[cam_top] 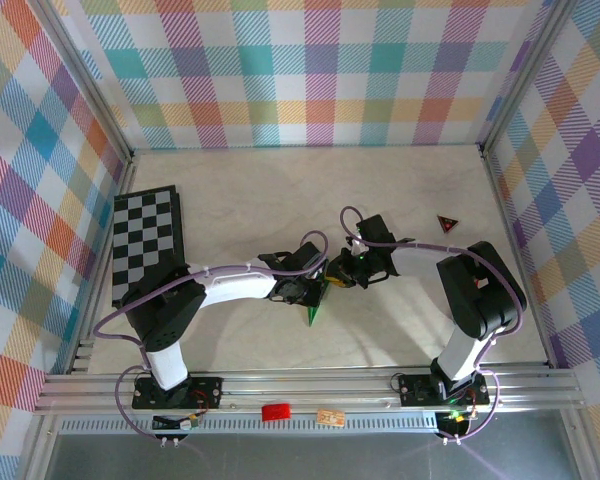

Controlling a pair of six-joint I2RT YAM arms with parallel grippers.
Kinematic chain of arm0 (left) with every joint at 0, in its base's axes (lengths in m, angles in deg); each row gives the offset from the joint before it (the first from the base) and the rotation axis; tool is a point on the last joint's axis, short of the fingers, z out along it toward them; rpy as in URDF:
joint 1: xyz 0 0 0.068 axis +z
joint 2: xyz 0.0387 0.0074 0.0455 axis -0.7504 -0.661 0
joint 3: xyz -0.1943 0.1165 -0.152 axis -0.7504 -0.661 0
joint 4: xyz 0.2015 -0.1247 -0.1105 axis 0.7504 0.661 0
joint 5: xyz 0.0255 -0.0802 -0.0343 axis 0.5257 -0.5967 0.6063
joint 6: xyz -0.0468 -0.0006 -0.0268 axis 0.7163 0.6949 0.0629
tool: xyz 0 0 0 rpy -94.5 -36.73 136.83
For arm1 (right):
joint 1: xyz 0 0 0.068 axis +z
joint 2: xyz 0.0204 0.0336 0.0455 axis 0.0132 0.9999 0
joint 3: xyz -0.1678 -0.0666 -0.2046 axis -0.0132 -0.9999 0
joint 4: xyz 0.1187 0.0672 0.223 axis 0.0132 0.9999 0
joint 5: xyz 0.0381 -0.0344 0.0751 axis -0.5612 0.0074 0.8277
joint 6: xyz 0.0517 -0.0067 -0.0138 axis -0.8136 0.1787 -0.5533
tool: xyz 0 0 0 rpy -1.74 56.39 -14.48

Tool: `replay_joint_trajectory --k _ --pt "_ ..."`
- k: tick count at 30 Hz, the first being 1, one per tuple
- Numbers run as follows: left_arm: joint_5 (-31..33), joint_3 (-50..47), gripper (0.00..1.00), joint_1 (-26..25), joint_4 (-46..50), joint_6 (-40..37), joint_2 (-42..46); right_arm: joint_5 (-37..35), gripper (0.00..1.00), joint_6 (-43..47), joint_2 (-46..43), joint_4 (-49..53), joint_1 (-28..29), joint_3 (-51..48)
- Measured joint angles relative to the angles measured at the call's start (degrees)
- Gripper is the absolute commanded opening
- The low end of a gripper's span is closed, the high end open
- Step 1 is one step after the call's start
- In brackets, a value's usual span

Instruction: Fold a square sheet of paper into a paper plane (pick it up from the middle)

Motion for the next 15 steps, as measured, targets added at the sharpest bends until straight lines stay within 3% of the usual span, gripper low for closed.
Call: replay_joint_trajectory --k 5,15 --pt "0.66 0.09 0.06 0.0 0.28 0.02 0.0 -0.44 0.31 0.17 -0.17 0.2 -0.04 0.0" --pt "7.87 6.43 0.05 0.02 7.08 0.0 -0.22 -6.43 0.38 1.68 -9.84 2.97 -3.98 -2.03"
